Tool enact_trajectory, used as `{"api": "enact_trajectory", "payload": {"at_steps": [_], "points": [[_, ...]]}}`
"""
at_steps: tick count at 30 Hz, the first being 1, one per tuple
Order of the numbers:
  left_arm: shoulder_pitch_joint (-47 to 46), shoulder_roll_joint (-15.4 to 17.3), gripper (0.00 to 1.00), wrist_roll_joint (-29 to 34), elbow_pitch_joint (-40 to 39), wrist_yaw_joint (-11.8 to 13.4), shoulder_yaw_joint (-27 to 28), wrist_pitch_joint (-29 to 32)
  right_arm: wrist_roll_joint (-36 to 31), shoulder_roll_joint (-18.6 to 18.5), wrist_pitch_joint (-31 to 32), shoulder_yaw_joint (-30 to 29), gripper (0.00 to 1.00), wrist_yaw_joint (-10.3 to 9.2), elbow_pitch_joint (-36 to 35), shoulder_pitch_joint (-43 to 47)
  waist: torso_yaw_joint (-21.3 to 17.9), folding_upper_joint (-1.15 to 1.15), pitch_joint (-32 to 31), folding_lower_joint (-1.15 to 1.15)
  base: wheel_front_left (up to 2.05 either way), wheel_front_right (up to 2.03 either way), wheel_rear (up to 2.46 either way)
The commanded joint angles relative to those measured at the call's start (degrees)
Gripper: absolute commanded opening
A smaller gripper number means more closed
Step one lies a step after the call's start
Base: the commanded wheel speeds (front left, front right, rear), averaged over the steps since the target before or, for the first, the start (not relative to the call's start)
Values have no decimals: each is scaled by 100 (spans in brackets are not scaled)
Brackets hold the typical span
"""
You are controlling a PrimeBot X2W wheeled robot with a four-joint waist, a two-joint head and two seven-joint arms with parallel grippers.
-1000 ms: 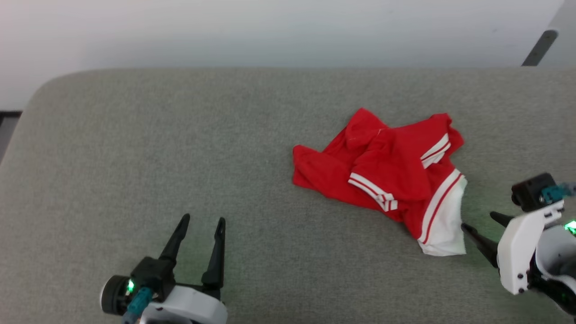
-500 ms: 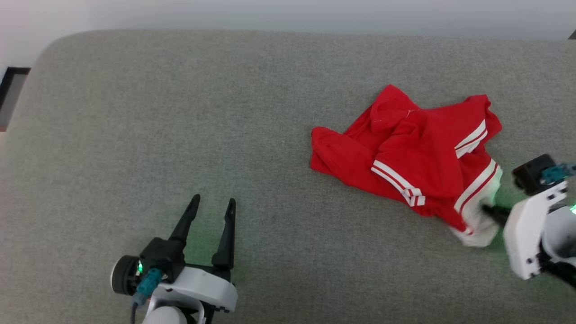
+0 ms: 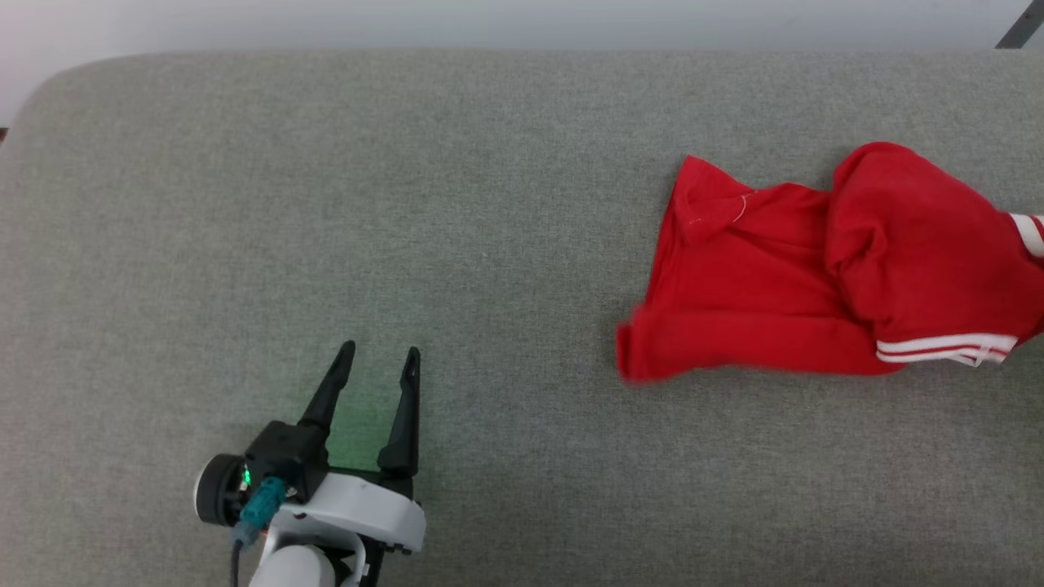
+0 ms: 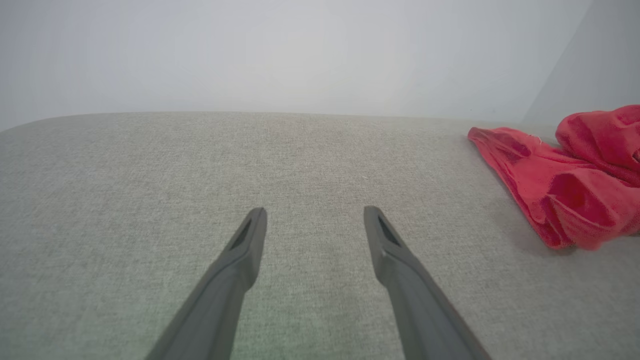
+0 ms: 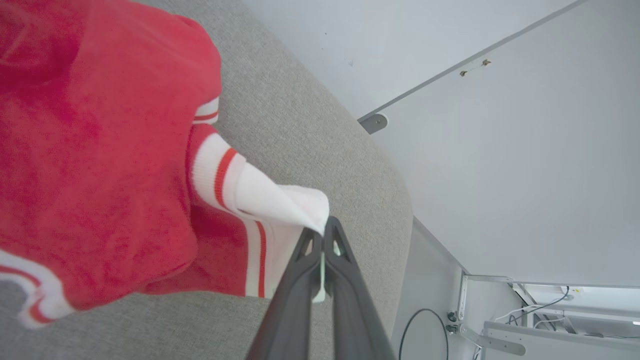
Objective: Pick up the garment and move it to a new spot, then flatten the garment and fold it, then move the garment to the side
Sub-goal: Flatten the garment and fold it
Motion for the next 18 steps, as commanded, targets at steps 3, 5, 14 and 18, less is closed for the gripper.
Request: {"api": "enact_trajectory", "payload": {"at_steps": [3,5,14,18], "points": [[-53,-7,100,17,-11,-36,7,-1,-146,310,159,-258,0,-7,-63,622,-11,0,36,0,0,0,0],[-52,-8,100,14,6,-42,-6,-1,-125,415,183,-330,0,-7,-36,771,-10,0,44,0,0,0,0],[-255,35,100,118,190,-95,-60,-1,-310,1400,-441,-846,0,-7,621,1277,-154,0,98,0,0,0,0],[-465,139,100,-3,248,-154,-69,-1,-188,1988,-1052,-1201,100,-7,738,1142,-361,0,40,0,0,0,0]]}}
